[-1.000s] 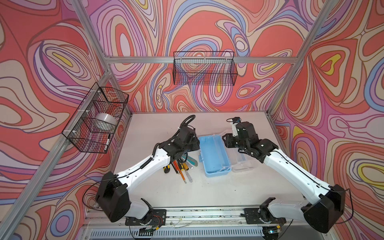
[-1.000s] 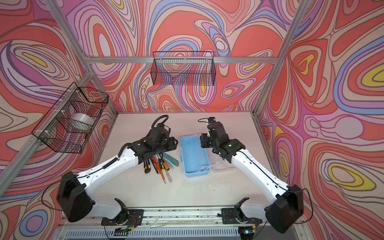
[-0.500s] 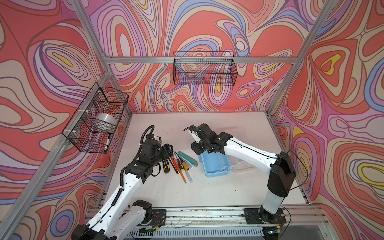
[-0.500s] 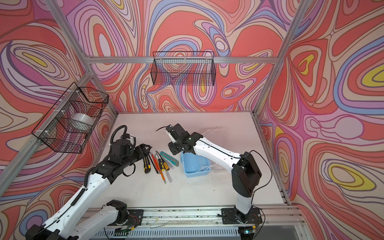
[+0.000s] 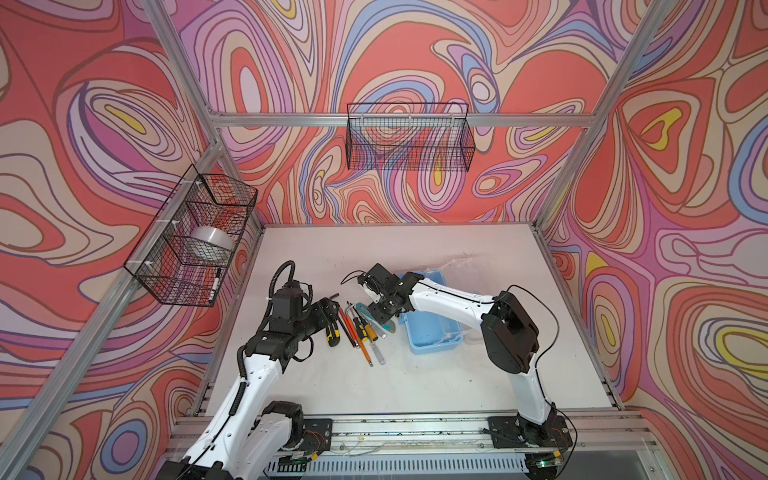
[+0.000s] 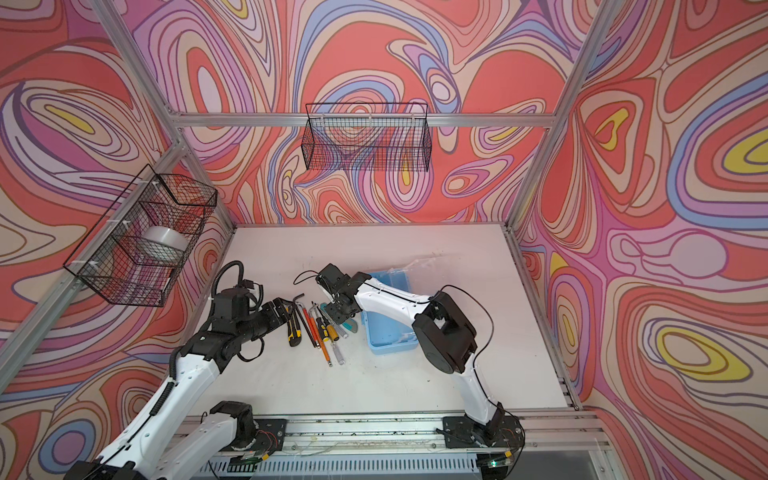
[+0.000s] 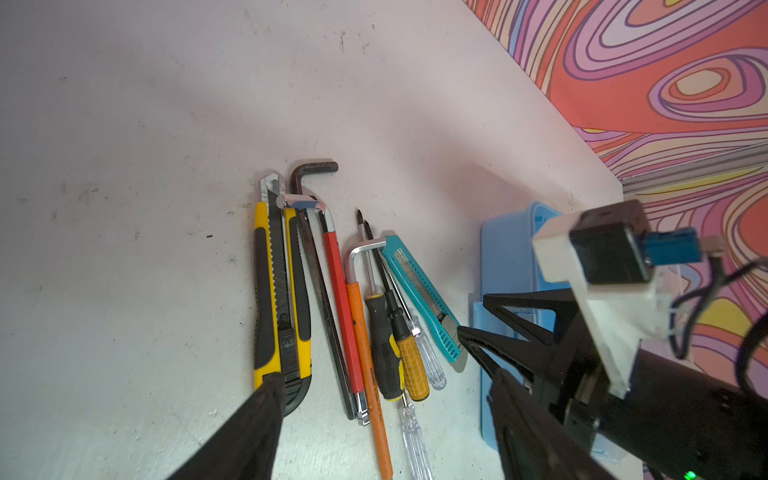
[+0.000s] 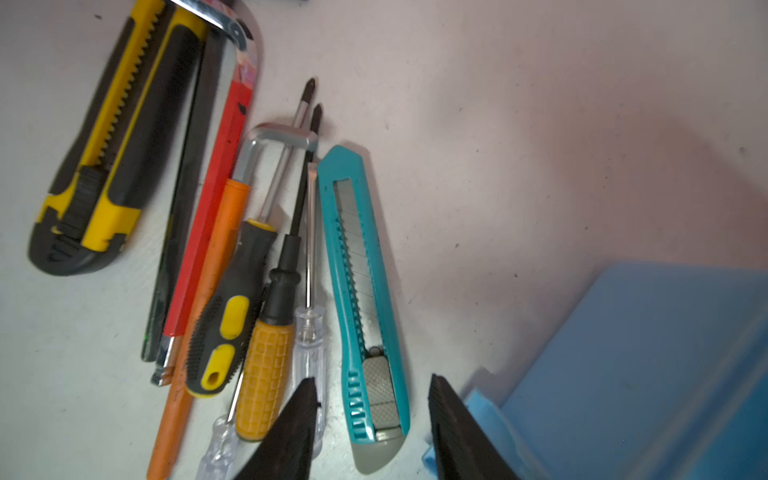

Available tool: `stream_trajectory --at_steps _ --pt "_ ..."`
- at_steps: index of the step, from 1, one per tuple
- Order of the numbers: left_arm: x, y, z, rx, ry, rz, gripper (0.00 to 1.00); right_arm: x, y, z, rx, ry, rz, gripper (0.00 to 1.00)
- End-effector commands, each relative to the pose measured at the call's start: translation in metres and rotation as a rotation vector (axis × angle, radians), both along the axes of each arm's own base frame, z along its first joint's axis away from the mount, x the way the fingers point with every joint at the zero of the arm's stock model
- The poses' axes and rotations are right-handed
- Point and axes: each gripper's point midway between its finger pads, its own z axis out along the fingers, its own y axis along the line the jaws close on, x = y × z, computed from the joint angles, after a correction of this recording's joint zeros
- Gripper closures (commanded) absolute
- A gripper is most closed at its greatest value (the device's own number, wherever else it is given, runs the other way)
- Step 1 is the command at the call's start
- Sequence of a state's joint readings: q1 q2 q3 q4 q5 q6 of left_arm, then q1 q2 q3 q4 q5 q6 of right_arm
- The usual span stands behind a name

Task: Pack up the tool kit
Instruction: 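Lower the right gripper onto the teal utility knife and close on it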

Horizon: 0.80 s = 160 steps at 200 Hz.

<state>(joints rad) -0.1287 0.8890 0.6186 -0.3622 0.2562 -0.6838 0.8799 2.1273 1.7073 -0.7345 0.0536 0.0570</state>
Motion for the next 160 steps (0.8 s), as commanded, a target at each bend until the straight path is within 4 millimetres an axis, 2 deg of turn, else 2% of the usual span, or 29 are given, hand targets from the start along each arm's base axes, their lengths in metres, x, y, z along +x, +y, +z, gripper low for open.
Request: stream_trajectory --at_steps 1,71,160 --pt "0.000 -0.003 -0.005 -0.021 -0.004 -0.017 0.22 0.003 -0.002 -0.006 -0.044 -0.007 0.004 0.54" --pt "0.002 -0.005 -0.012 -0.034 0.002 -0.019 0.23 0.007 -0.003 -0.026 -0.092 -0.001 0.004 0.53" --pt "0.001 -0.005 -0.018 -0.035 0.014 -0.015 0.24 -0.002 0.002 -0.043 -0.093 0.045 0.032 0.53"
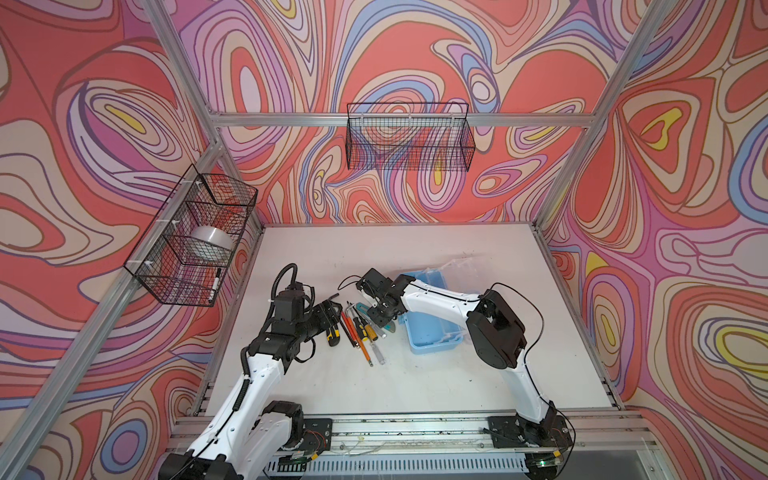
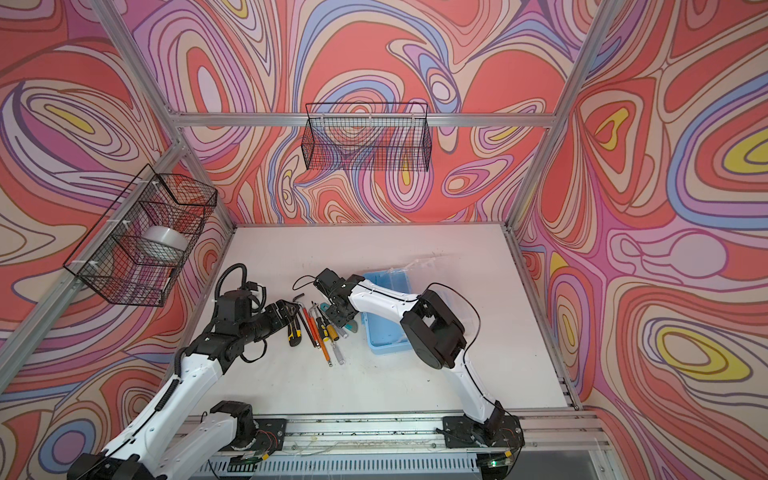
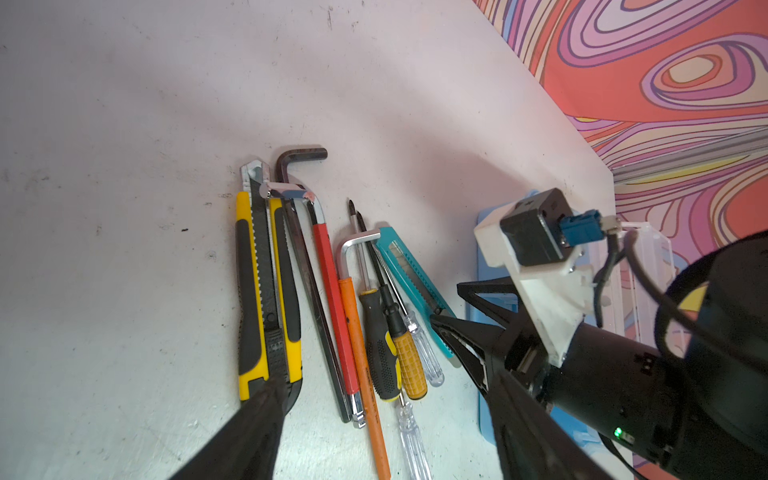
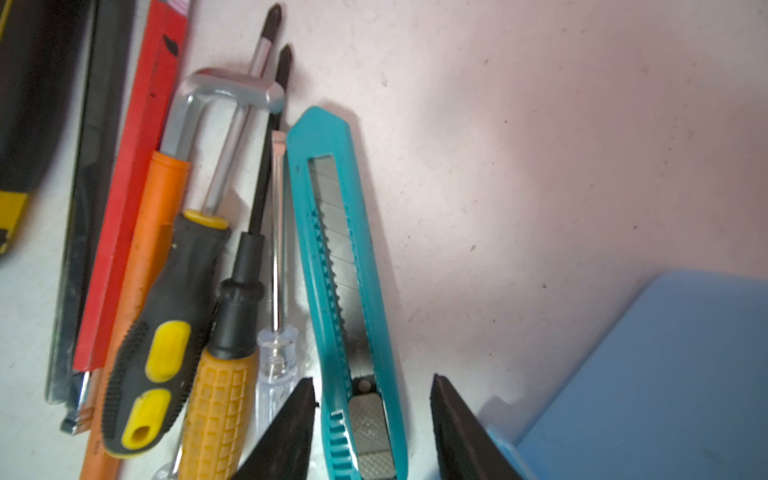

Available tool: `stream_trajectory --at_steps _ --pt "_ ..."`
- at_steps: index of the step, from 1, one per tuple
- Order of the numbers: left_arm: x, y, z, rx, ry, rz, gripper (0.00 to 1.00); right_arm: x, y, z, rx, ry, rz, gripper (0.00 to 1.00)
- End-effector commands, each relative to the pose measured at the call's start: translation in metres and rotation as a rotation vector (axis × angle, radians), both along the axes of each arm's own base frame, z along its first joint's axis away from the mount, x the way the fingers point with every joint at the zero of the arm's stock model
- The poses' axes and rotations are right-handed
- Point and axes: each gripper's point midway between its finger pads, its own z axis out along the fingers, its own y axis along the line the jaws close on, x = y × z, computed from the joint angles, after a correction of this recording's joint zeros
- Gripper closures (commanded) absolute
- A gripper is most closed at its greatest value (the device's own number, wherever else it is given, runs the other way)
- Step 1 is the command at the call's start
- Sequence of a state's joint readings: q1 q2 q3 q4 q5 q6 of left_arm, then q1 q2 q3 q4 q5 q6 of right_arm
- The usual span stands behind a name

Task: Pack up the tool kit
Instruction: 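Lower the right gripper onto the teal utility knife and close on it, then lift the teal utility knife with the right gripper and lower it into the blue box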

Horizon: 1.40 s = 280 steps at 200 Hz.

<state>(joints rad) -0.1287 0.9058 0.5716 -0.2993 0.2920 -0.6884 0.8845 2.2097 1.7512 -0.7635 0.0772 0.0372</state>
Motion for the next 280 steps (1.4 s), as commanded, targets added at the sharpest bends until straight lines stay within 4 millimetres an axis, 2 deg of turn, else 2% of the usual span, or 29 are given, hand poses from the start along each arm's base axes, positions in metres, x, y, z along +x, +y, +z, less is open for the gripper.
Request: stream_trajectory --at_steps 1,63,96,167,209,235,280 --pt "0.000 0.001 -0.005 -0.008 0.009 0.009 0.24 -0.004 0.003 -0.015 -0.021 0.025 0.018 0.53" --pt "0.001 0.001 -0.008 -0.011 0.013 0.008 0.24 -0.004 0.006 -0.024 -0.032 0.042 0.022 0.55" --pt "0.000 0.001 -0.009 -0.008 0.015 0.010 0.24 -0.006 0.008 -0.029 -0.030 0.063 0.027 0.60" --pt "0.001 0.003 -0.009 -0.001 0.013 0.016 0.24 -0.007 0.008 -0.028 -0.025 0.070 -0.009 0.66" --pt "0.001 0.003 -0.010 0.000 0.016 0.019 0.24 0.004 0.007 -0.018 -0.027 0.030 -0.076 0.74" --pt "0.001 0.004 -0.010 -0.001 0.016 0.022 0.24 0.007 0.011 -0.012 -0.014 0.024 -0.085 0.88" --pt "0.000 0.003 -0.012 -0.002 0.023 0.021 0.24 0.011 0.014 0.005 0.021 0.001 -0.102 0.89"
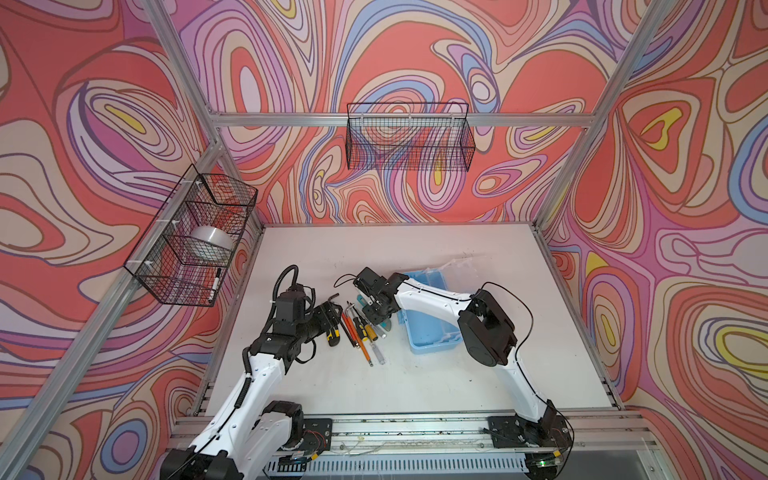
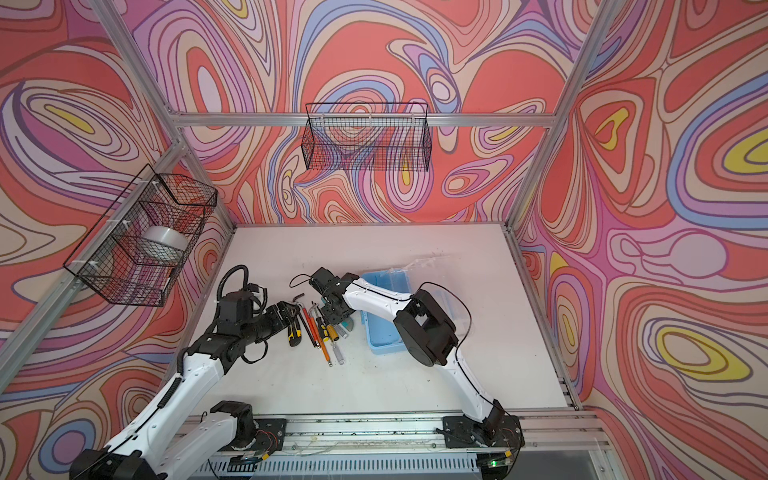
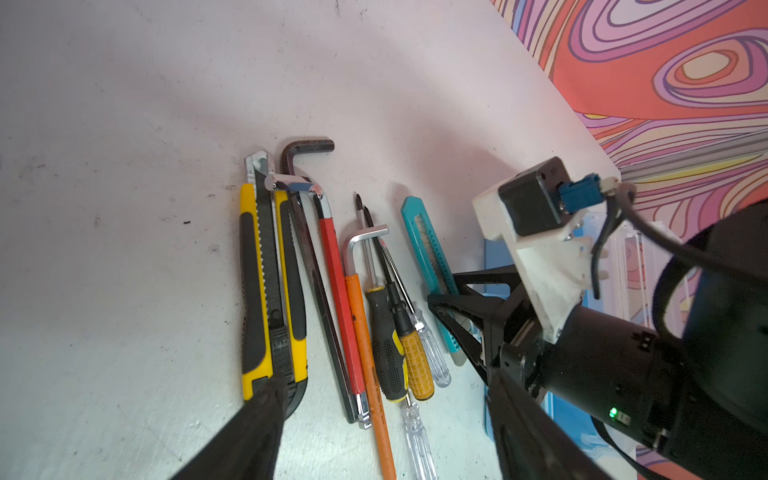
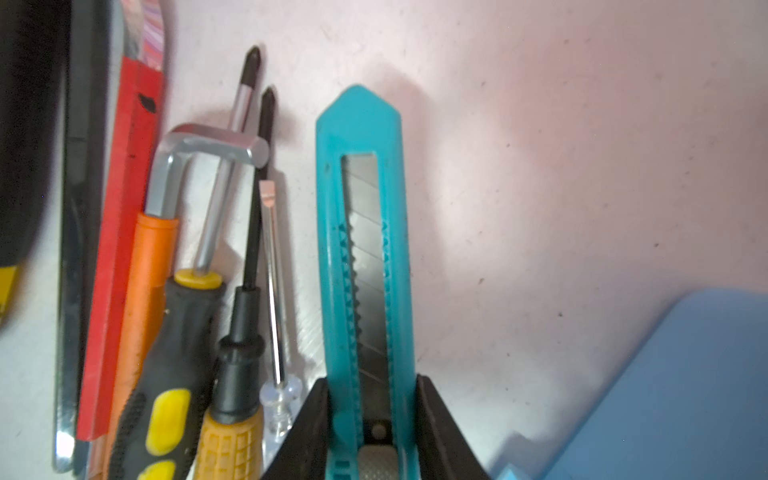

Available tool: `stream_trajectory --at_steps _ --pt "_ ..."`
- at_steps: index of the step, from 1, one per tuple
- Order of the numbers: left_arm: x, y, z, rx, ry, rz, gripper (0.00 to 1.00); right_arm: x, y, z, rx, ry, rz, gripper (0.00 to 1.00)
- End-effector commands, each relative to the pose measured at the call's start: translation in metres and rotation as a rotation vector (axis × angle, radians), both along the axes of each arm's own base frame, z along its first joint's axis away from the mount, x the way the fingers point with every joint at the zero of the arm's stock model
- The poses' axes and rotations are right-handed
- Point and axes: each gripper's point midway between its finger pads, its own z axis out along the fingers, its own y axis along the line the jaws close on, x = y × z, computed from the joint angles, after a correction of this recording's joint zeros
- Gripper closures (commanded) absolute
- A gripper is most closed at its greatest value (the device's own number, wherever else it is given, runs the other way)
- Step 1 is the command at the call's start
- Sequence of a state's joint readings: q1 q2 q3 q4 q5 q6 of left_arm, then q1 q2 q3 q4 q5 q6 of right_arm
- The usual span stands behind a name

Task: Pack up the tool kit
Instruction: 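Lift the teal utility knife with the right gripper and lower it into the blue box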

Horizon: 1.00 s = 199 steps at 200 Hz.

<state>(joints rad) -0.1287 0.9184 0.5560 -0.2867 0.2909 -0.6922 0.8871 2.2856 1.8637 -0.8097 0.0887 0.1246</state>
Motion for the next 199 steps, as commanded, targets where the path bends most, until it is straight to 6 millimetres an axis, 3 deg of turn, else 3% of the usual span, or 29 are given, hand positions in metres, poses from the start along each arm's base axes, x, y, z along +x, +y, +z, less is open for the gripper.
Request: stream_trajectory --at_steps 1,48,89,124,150,158,199 --pt "0.001 0.003 -0.005 -0.002 0.006 0.018 0.24 0.001 0.003 0.010 0.012 -0.016 -0.019 0.89" --pt "0.002 0.004 -0.006 0.001 0.011 0.020 0.24 -0.003 0.005 0.064 0.115 -0.055 -0.036 0.89" --pt "0.009 0.001 -0.001 -0.007 -0.016 0.011 0.24 -0.011 -0.015 0.117 0.156 -0.113 -0.082 0.89" --pt "0.009 0.002 0.002 0.002 -0.028 0.012 0.24 -0.015 -0.067 0.146 0.068 -0.186 -0.178 0.89" --pt "0.010 0.003 0.004 0.005 -0.038 0.014 0.24 -0.021 -0.110 0.146 0.028 -0.173 -0.271 0.89" --pt "0.011 0.003 0.004 0.008 -0.040 0.013 0.24 -0.022 -0.125 0.155 0.038 -0.183 -0.308 0.89" --pt "0.014 0.000 -0.002 -0.002 -0.028 0.004 0.24 -0.026 -0.193 0.135 0.022 -0.142 -0.462 0.88"
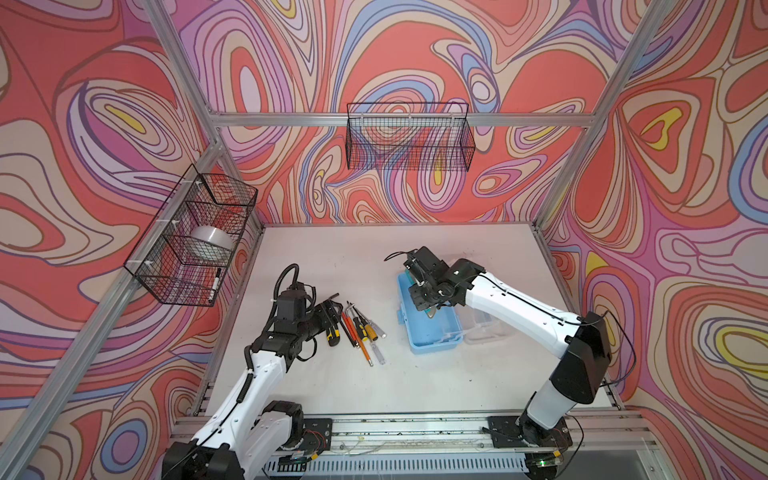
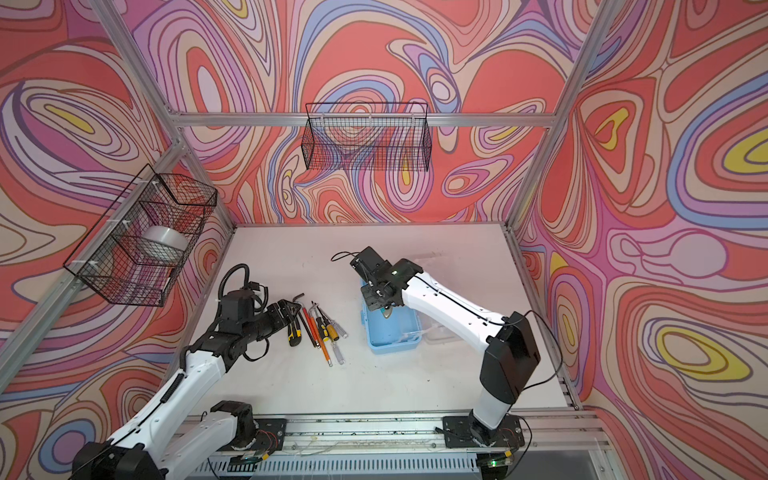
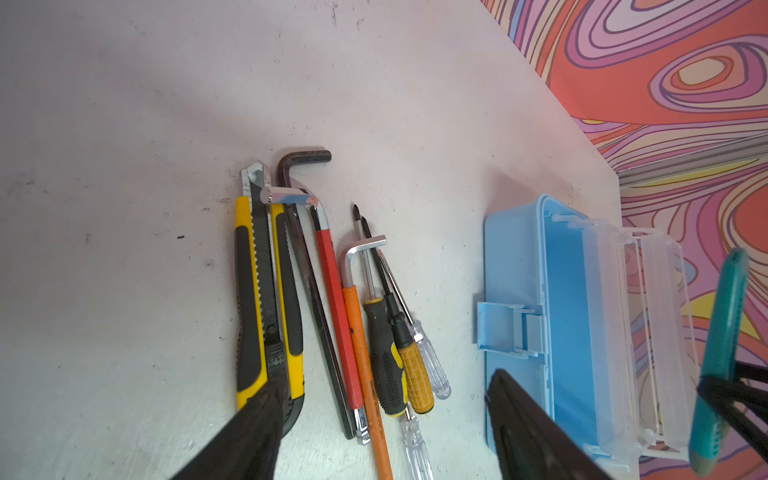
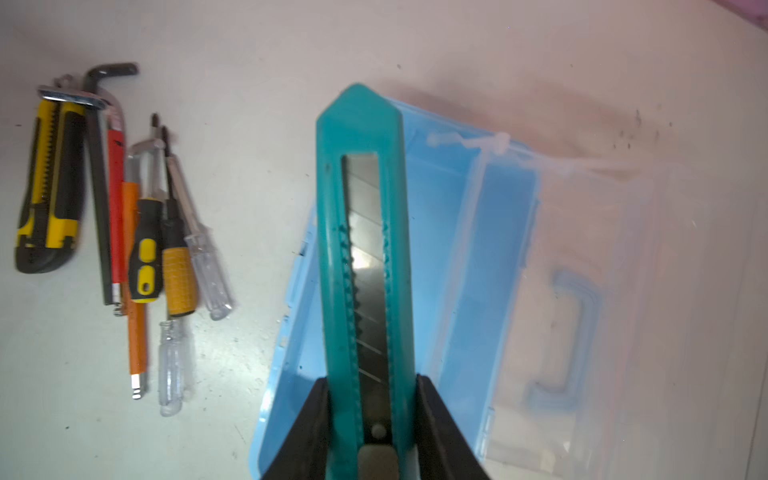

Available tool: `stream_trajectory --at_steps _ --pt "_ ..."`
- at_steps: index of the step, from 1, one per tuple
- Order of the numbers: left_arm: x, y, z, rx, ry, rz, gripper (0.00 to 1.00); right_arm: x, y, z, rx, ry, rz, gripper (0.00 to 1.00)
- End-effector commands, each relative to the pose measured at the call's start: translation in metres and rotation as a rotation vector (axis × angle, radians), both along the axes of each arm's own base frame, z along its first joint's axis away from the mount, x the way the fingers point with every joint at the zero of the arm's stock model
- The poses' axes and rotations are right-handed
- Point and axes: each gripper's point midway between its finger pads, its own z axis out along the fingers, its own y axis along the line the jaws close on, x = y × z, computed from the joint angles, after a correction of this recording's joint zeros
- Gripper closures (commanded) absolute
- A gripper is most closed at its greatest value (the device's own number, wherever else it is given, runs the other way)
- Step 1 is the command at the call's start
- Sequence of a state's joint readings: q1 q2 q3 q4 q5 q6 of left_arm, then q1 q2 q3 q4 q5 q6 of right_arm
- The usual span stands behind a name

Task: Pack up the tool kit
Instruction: 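Lift the teal utility knife with the right gripper and lower it into the blue box, then release the knife and move the right gripper back over the orange hex key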

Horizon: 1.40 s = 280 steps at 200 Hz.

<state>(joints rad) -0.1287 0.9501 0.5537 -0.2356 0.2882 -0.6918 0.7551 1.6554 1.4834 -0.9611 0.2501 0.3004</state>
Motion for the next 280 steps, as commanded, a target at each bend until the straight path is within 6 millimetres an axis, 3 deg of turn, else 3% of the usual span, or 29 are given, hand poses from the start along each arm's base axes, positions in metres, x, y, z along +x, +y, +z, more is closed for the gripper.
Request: stream_trajectory --at_steps 1,49,80,111,149,172,208,213,218,241,280 --pt "0.005 0.001 -0.001 -0.004 -0.010 0.001 0.24 -0.001 -0.038 -0.006 -0.003 0.011 -0.111 0.89" --pt "0.007 0.000 -0.005 -0.006 0.000 -0.002 0.24 0.004 -0.052 -0.040 0.038 0.068 -0.139 0.88" --pt "0.005 0.000 -0.010 -0.003 0.009 0.002 0.24 0.015 -0.057 -0.058 0.009 0.077 -0.158 0.76" --pt "0.003 0.002 -0.011 0.006 0.014 0.007 0.24 0.026 -0.063 -0.039 -0.016 0.014 -0.194 0.56" --pt "-0.001 0.011 -0.019 0.049 0.052 0.035 0.24 0.034 -0.063 0.001 0.005 -0.063 -0.196 0.50" --pt "-0.010 0.024 -0.028 0.110 0.106 0.081 0.24 0.029 -0.031 0.019 0.097 -0.080 -0.109 0.54" --pt "-0.017 0.029 -0.026 0.096 0.099 0.126 0.24 0.004 0.055 0.027 0.160 -0.071 0.078 0.62" --pt "-0.017 0.028 -0.023 0.090 0.089 0.126 0.24 -0.001 0.068 0.025 0.173 -0.062 0.105 0.65" --pt "-0.025 0.029 -0.035 0.094 0.116 0.124 0.24 -0.006 0.078 0.022 0.187 -0.049 0.126 0.67" --pt "-0.033 0.029 -0.034 0.082 0.112 0.125 0.24 -0.023 0.119 0.003 0.238 0.015 0.200 0.81" --pt "-0.043 0.031 -0.032 0.050 0.082 0.159 0.24 -0.054 0.167 -0.047 0.242 0.141 0.285 0.80"
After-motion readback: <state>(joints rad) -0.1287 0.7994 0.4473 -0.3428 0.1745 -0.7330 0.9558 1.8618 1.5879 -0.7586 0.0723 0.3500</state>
